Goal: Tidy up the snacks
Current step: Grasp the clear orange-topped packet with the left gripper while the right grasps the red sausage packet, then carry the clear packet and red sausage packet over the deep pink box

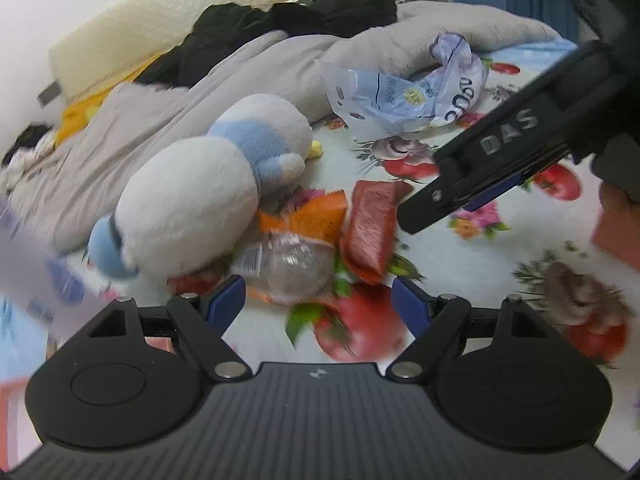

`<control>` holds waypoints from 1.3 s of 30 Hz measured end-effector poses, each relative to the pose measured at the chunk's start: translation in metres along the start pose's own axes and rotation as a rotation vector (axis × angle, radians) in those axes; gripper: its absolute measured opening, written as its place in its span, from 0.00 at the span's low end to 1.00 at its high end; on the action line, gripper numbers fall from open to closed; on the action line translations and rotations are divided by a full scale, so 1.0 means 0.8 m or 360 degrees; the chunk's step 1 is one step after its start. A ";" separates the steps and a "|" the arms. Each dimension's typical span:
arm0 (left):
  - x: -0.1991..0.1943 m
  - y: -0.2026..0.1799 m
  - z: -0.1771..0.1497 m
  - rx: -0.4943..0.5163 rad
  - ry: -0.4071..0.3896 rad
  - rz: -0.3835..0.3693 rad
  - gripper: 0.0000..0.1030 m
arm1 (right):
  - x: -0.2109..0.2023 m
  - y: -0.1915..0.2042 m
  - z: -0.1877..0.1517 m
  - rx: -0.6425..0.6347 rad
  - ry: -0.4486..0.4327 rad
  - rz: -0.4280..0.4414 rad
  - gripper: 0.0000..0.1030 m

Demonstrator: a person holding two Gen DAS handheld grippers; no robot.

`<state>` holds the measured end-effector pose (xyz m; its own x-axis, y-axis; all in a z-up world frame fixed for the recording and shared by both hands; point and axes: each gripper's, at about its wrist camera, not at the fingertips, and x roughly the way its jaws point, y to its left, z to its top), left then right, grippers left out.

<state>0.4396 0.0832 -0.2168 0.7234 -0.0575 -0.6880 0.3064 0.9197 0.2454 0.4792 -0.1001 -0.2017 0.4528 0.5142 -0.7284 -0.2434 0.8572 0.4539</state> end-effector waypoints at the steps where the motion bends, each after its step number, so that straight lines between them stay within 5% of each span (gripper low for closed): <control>1: 0.013 0.006 0.003 0.0003 0.0011 -0.0008 0.81 | 0.009 -0.001 0.005 0.0009 0.0013 -0.0010 0.66; 5: 0.047 0.022 0.014 0.0088 -0.0018 -0.0037 0.81 | 0.034 0.004 0.024 0.0046 0.0046 0.0034 0.66; 8: 0.068 0.027 0.016 0.0159 0.0005 -0.0032 0.81 | 0.050 0.014 0.033 0.0019 0.0074 -0.0056 0.66; 14: 0.098 0.040 0.007 0.0051 0.0037 -0.0103 0.80 | 0.070 0.023 0.035 -0.0056 0.0040 -0.0150 0.65; 17: 0.099 0.042 0.008 -0.0029 0.0042 -0.0095 0.71 | 0.069 0.022 0.034 -0.0077 0.0036 -0.0130 0.42; 19: 0.095 0.036 0.007 -0.0045 0.0045 -0.0078 0.69 | 0.062 0.019 0.031 -0.0048 0.0015 -0.0150 0.41; 26: 0.060 0.025 -0.003 -0.0247 0.0072 -0.0038 0.66 | 0.023 0.020 0.009 -0.0129 0.0010 -0.0191 0.39; 39: -0.081 -0.002 -0.019 -0.0744 0.0187 -0.0070 0.66 | -0.119 0.046 -0.035 -0.0268 -0.0088 -0.0163 0.39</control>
<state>0.3827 0.0914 -0.1833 0.6331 -0.0806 -0.7699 0.0048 0.9950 -0.1002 0.4032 -0.1169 -0.1304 0.5280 0.4259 -0.7347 -0.3316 0.8999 0.2833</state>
